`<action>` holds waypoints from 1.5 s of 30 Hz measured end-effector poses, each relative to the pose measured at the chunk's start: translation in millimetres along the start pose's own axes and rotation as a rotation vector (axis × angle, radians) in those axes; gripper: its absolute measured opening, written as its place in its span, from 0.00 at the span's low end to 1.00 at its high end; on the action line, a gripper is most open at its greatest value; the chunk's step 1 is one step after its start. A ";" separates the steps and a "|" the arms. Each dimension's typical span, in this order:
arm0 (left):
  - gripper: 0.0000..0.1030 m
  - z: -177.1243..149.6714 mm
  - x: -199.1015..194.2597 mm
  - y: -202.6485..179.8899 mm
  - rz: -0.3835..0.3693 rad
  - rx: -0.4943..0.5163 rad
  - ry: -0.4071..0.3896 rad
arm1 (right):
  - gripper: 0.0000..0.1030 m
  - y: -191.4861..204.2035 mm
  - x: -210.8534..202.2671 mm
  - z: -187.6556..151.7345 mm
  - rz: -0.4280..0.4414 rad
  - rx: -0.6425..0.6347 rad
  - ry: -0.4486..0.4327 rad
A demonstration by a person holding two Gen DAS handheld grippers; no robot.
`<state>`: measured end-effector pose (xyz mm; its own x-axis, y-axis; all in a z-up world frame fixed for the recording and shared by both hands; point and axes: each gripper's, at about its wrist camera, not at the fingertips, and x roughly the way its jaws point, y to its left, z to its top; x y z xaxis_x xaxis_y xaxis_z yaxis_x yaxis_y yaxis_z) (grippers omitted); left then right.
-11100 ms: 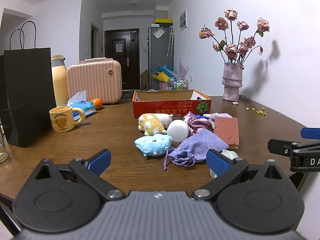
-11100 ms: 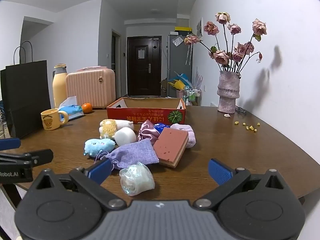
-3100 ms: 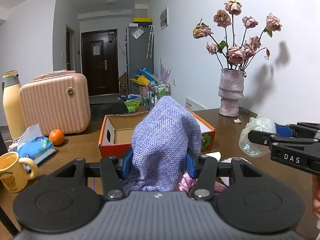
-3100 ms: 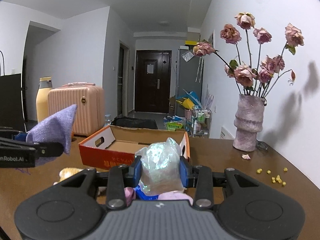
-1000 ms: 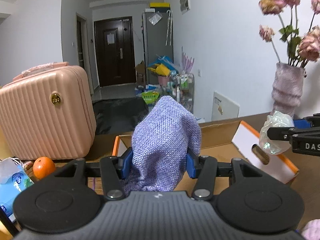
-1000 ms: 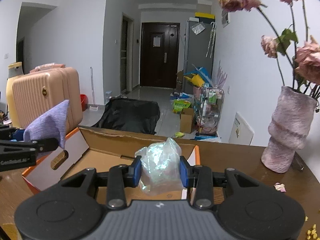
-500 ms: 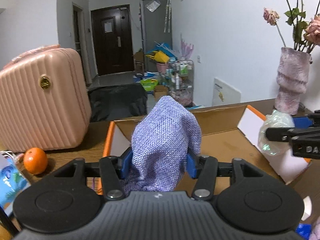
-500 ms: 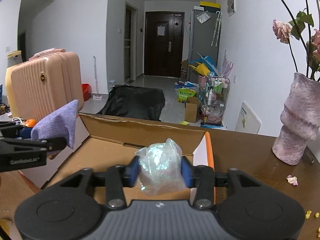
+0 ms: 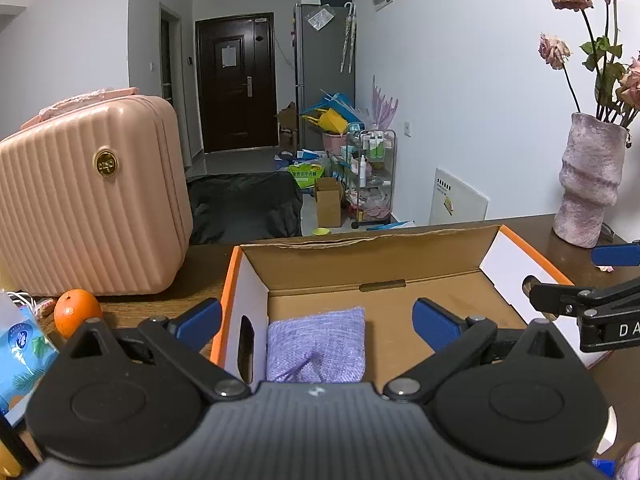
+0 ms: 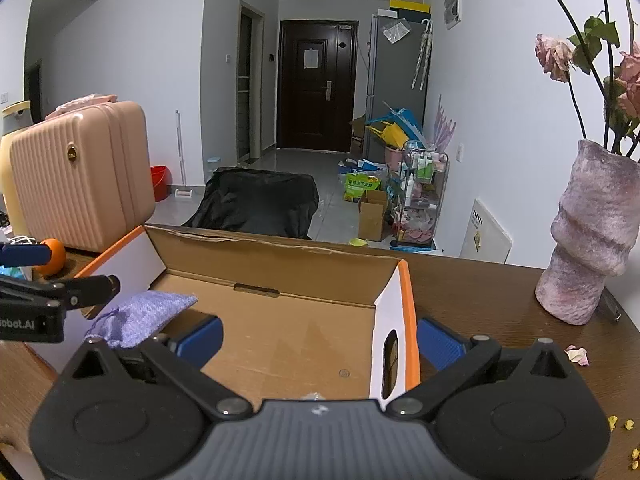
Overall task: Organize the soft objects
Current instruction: 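Open both grippers to drop the pouch and bag into the box, then move both tools back toward the remaining soft items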
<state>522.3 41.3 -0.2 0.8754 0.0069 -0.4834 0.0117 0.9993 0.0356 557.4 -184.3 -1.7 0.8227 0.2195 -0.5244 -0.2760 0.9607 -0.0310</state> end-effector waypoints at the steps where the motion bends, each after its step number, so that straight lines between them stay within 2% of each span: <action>1: 1.00 0.1 -0.5 0.1 0.000 0.001 -0.002 | 1.00 -0.4 -0.5 0.1 -0.001 0.000 -0.001; 6: 1.00 0.9 -7.1 2.5 -0.001 -0.006 -0.013 | 1.00 -0.4 -10.6 0.2 -0.026 -0.002 -0.019; 19: 1.00 -9.0 -56.4 11.2 0.019 -0.043 -0.060 | 1.00 3.4 -59.4 -15.3 -0.048 -0.004 -0.059; 45: 1.00 -56.6 -142.4 -4.1 0.018 -0.034 -0.055 | 1.00 19.5 -149.2 -74.3 -0.059 0.038 -0.096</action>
<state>370.3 38.3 19.0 0.9004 0.0240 -0.4344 -0.0199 0.9997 0.0140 392.3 -211.1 12.7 0.8813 0.1756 -0.4388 -0.2078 0.9778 -0.0260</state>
